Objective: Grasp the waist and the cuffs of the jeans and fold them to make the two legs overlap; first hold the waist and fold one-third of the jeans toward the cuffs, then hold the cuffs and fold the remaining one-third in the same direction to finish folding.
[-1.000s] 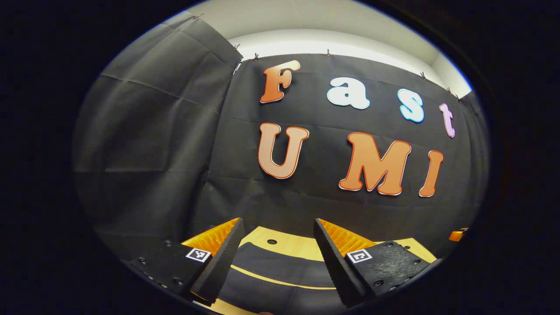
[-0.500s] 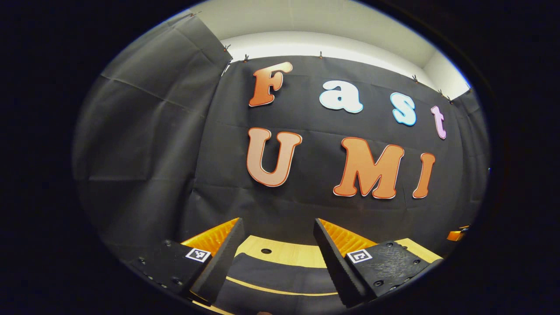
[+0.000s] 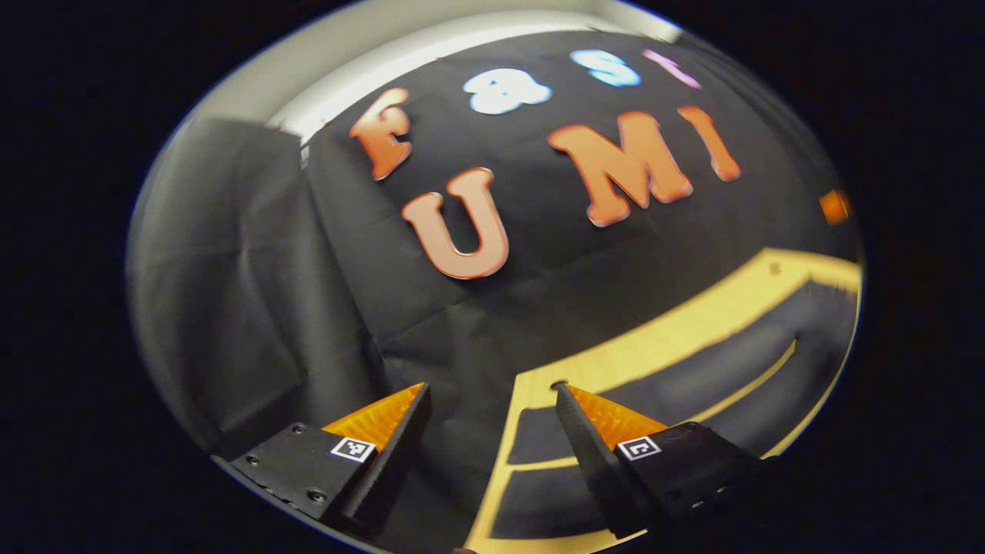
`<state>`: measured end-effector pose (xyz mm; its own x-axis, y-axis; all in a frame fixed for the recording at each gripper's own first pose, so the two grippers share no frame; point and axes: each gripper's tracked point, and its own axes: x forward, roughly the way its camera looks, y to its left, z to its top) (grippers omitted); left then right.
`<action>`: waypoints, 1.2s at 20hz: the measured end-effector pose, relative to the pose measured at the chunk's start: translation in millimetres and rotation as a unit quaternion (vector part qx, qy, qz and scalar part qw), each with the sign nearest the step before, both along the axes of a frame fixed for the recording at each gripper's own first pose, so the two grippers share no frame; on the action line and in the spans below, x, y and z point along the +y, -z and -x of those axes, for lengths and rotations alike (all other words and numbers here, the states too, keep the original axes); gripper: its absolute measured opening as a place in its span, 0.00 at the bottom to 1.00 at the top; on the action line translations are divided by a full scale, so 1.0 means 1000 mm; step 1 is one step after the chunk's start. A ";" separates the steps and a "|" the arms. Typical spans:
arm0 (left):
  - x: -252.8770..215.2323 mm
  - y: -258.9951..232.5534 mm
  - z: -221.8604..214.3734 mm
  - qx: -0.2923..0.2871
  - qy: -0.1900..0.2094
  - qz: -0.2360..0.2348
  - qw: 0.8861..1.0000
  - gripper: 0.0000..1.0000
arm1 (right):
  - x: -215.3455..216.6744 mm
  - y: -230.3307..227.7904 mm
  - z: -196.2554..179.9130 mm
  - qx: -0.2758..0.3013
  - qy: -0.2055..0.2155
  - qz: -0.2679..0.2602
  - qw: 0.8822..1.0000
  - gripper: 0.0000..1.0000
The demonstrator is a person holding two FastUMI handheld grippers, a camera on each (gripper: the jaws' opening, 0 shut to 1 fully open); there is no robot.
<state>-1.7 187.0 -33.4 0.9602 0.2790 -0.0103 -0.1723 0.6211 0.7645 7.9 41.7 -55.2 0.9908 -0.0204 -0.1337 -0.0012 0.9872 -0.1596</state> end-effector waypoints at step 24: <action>0.085 0.285 0.063 0.451 0.109 -0.352 0.813 0.99 | -0.073 0.019 0.034 0.034 0.072 -0.009 0.997 0.98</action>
<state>-64.7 272.2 -318.8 0.6787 0.3450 -0.6484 0.7102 -0.0832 0.6991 -25.6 -31.5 -74.5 0.9665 -0.1579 -0.2022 0.1295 0.9807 -0.1466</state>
